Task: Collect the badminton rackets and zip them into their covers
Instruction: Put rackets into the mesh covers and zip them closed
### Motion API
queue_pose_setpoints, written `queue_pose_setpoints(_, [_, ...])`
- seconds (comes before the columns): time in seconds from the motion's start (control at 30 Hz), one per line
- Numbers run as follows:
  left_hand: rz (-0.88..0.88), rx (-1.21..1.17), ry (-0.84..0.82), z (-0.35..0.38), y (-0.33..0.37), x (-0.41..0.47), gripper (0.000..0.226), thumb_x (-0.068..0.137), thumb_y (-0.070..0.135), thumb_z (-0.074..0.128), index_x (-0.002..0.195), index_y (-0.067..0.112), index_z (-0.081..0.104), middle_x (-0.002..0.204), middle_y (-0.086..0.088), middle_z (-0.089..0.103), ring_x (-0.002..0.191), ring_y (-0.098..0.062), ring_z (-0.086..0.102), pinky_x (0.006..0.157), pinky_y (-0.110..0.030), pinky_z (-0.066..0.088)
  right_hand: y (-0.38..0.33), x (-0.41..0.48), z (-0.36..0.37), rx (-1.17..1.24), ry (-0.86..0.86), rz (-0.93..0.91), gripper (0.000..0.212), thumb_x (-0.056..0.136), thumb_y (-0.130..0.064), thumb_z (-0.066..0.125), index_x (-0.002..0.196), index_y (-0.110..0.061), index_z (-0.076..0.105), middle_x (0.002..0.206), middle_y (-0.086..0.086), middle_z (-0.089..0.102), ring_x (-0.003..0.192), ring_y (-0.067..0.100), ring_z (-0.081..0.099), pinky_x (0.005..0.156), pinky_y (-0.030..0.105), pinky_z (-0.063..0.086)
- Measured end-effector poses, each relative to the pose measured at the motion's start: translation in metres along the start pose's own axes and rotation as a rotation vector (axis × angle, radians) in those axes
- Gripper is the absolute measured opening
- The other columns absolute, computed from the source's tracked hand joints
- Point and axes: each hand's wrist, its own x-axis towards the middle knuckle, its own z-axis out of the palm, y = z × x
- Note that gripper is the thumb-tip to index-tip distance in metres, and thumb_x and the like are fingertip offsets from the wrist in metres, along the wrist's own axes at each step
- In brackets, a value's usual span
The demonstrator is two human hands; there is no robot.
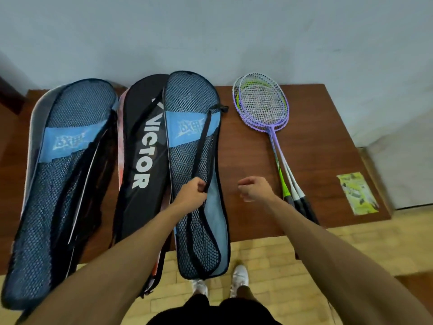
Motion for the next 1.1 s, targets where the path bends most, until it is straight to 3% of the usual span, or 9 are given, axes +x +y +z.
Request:
queue_pose_setpoints(0.1, [-0.006,0.067,-0.034,0.006,0.009,0.007,0.026,0.083,0.006,0.061,0.108,0.01,0.054,0.096,-0.003,0.058,0.085,-0.016,0.054,0.071,-0.027,0.044,0.001,0.006,-0.031,-0.033,0.08,-0.032,0.012,0.083,-0.008,0.067,0.094,-0.009,0.07,0.073,0.009,0.065,0.059,0.019,0.059,0.056,0.03,0.052])
queue_pose_setpoints(0.23, [0.059,0.068,0.043,0.019,0.038,0.023,0.027,0.086,0.016,0.063,0.11,0.012,0.053,0.097,-0.006,0.054,0.078,-0.016,0.053,0.061,-0.027,0.04,0.003,0.017,-0.079,-0.066,0.189,-0.039,0.012,0.082,-0.013,0.065,0.092,-0.014,0.071,0.071,0.004,0.066,0.059,0.019,0.061,0.059,0.029,0.054])
queue_pose_setpoints(0.37, [0.082,0.049,0.053,0.037,0.079,0.043,0.021,0.09,0.021,0.059,0.11,0.017,0.056,0.106,-0.001,0.055,0.087,-0.015,0.055,0.073,-0.028,0.043,0.01,0.04,-0.118,-0.163,0.238,-0.104,0.012,0.079,-0.02,0.065,0.089,-0.021,0.073,0.084,0.0,0.071,0.088,0.026,0.069,0.085,0.039,0.056])
queue_pose_setpoints(0.47, [0.043,0.064,0.074,0.05,0.102,0.057,0.02,0.092,0.021,0.057,0.111,0.016,0.057,0.106,0.003,0.054,0.095,-0.013,0.053,0.076,-0.026,0.041,0.011,0.061,-0.14,-0.212,0.257,-0.155,0.02,0.085,-0.023,0.061,0.103,-0.016,0.069,0.103,0.003,0.071,0.098,0.022,0.064,0.085,0.029,0.049])
queue_pose_setpoints(0.57, [-0.028,0.121,0.116,0.058,0.108,0.067,0.02,0.093,0.023,0.056,0.112,0.015,0.057,0.104,0.003,0.055,0.091,-0.014,0.054,0.074,-0.027,0.042,0.008,0.089,-0.153,-0.259,0.222,-0.211,0.028,0.092,-0.025,0.058,0.114,-0.008,0.062,0.114,0.006,0.066,0.109,0.023,0.059,0.088,0.029,0.043])
queue_pose_setpoints(0.7, [-0.196,0.206,0.232,0.066,0.085,0.068,0.019,0.091,0.025,0.056,0.107,0.014,0.056,0.106,-0.005,0.06,0.09,-0.02,0.059,0.082,-0.037,0.051,0.006,0.12,-0.153,-0.358,0.154,-0.294,0.025,0.09,-0.029,0.061,0.104,-0.009,0.06,0.104,0.009,0.066,0.101,0.026,0.06,0.081,0.031,0.043])
queue_pose_setpoints(0.87, [-0.286,0.23,0.299,0.083,0.063,0.058,0.034,0.088,0.025,0.063,0.114,0.01,0.046,0.12,-0.01,0.044,0.098,-0.025,0.055,0.086,-0.04,0.049,0.005,0.13,-0.153,-0.475,0.179,-0.391,0.013,0.086,-0.021,0.06,0.093,-0.01,0.06,0.097,0.01,0.064,0.092,0.03,0.06,0.077,0.037,0.049])
queue_pose_setpoints(1.1, [-0.361,0.119,0.356,0.086,0.058,0.065,0.041,0.088,0.01,0.064,0.124,0.005,0.044,0.122,-0.018,0.052,0.107,-0.031,0.055,0.091,-0.042,0.048,0.005,0.132,-0.159,-0.451,0.198,-0.301,0.019,0.087,-0.02,0.056,0.1,-0.008,0.062,0.099,0.015,0.068,0.095,0.035,0.062,0.079,0.039,0.052])
